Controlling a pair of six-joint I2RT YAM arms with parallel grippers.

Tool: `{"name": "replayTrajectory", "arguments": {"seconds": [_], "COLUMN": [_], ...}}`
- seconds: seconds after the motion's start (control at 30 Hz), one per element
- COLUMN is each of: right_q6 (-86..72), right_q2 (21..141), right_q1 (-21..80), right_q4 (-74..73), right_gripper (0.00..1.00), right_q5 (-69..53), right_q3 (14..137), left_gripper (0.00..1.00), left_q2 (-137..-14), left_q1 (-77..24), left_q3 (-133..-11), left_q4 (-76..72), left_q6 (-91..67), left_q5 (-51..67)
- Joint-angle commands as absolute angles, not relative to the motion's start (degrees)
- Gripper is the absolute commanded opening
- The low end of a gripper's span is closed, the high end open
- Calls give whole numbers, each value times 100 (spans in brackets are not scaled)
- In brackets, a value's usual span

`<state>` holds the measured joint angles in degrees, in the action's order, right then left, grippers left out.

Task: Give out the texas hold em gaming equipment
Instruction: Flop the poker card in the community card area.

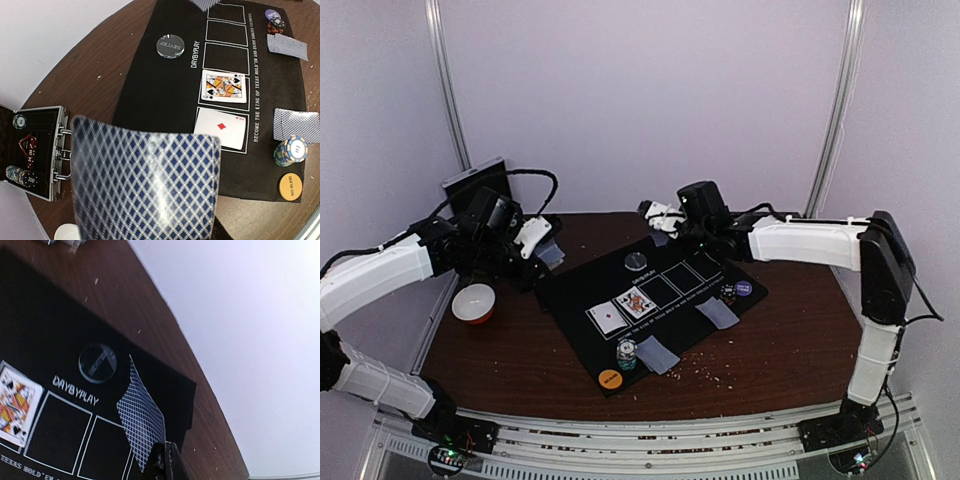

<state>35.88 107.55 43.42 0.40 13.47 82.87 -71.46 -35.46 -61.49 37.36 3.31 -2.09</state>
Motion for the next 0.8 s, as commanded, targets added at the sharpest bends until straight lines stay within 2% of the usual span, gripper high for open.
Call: {"name": "replayTrajectory", "arguments": {"seconds": [0.0,0.27,0.53,0.77], "right_q6": [5513,6561,6843,6996], "right_q2": [11356,11404,11468,11836], "right_q1": [4685,4857,4777,4525], "right_q4": [603,735,22,-608], "right_gripper": [0,0,0,0], "right_q5": [2535,1725,842,538], "right_q3": [8015,6896,7053,7704], "left_gripper": [36,36,36,36], "left_q2": [-6941,-6905,-6952,-6882], "left_q1": [-3567,-3565,-3562,-3561], "left_q3": [-6064,-5988,-5959,-5934], "left_q4": [3480,3467,3419,3416], "left_q6": [220,304,342,344], "left_q5": [-252,-281,-290,-329]}}
